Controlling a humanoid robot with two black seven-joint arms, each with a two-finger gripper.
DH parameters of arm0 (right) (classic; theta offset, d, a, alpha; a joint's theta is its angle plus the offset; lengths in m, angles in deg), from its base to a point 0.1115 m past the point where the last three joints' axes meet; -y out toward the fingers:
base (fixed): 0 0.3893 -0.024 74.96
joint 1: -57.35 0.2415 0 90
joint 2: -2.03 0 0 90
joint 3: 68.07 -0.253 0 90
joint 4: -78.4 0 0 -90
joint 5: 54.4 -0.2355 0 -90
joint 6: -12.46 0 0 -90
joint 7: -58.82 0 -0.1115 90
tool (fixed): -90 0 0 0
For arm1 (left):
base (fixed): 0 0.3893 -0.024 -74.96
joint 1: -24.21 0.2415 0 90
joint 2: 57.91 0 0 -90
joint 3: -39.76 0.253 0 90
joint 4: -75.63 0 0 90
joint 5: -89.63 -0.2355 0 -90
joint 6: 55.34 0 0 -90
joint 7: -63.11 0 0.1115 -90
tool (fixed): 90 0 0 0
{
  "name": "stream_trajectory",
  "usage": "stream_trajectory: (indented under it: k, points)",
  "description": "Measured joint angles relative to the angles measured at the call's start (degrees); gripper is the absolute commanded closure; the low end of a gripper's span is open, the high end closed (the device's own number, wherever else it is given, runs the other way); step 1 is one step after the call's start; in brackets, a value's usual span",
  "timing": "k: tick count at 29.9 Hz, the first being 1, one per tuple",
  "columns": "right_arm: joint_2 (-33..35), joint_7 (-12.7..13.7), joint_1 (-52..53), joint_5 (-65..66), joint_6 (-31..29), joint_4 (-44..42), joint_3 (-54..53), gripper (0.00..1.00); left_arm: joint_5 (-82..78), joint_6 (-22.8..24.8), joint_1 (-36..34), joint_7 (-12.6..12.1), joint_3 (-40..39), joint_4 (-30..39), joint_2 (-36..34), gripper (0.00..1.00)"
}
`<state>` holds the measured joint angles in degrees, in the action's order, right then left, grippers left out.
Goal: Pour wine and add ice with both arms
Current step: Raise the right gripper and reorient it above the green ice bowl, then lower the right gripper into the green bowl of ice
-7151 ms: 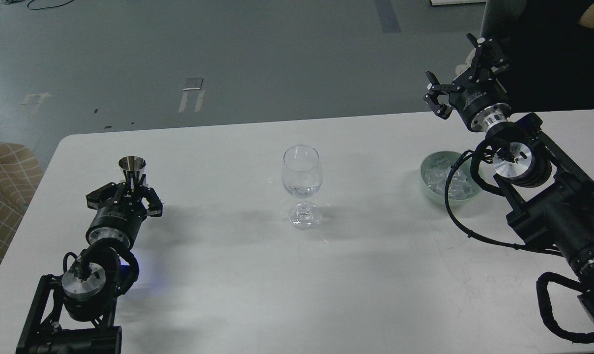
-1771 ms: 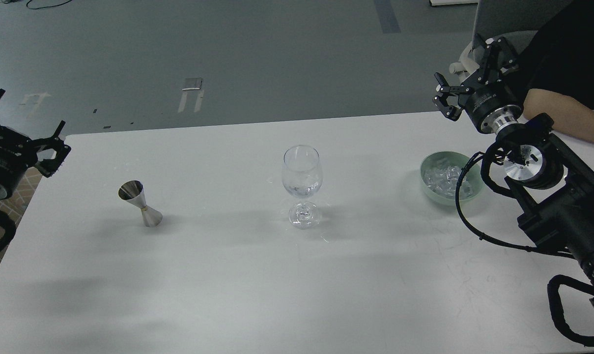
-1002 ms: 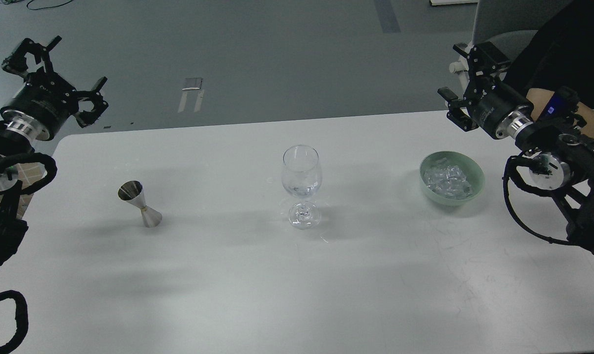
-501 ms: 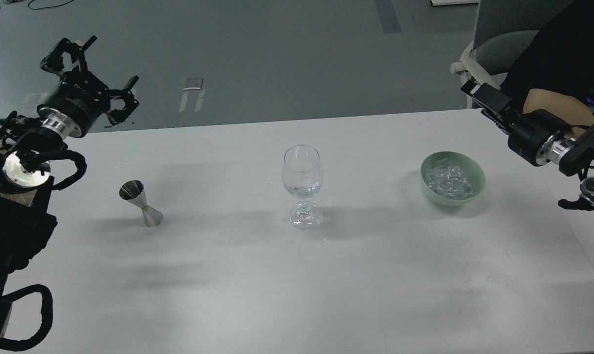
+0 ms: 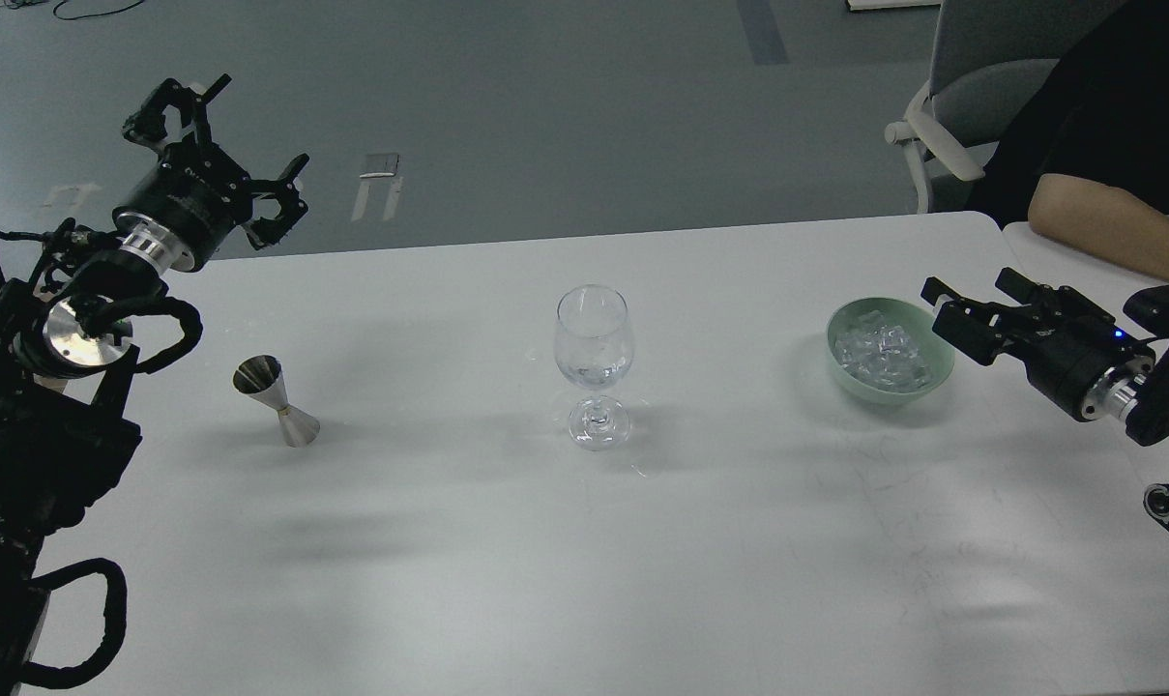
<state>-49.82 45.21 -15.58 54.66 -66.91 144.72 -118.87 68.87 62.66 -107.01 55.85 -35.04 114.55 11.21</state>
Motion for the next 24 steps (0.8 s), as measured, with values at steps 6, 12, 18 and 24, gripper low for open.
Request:
stream_trajectory:
  k: [6,12,18,24]
  points:
    - [-3.3,0.0,-0.3,1.6,0.4,-3.1,0.0,0.17,0.0,0.0,0.0,0.1,0.0,0.0,0.5,0.02]
    - [-6.8,0.1,0.5,5.1,0.2,-7.5,-0.1,0.31,-0.1,0.0,0.0,0.1,0.1,0.0,1.4,0.02]
    - [-8.6,0.1,0.7,5.6,0.0,-8.7,0.1,0.4,-0.1,0.0,0.1,0.1,0.0,0.0,1.7,0.02]
    - [-9.2,0.0,2.6,5.6,-0.1,-9.3,2.1,0.4,0.0,0.0,0.2,0.1,0.0,0.1,2.0,0.02]
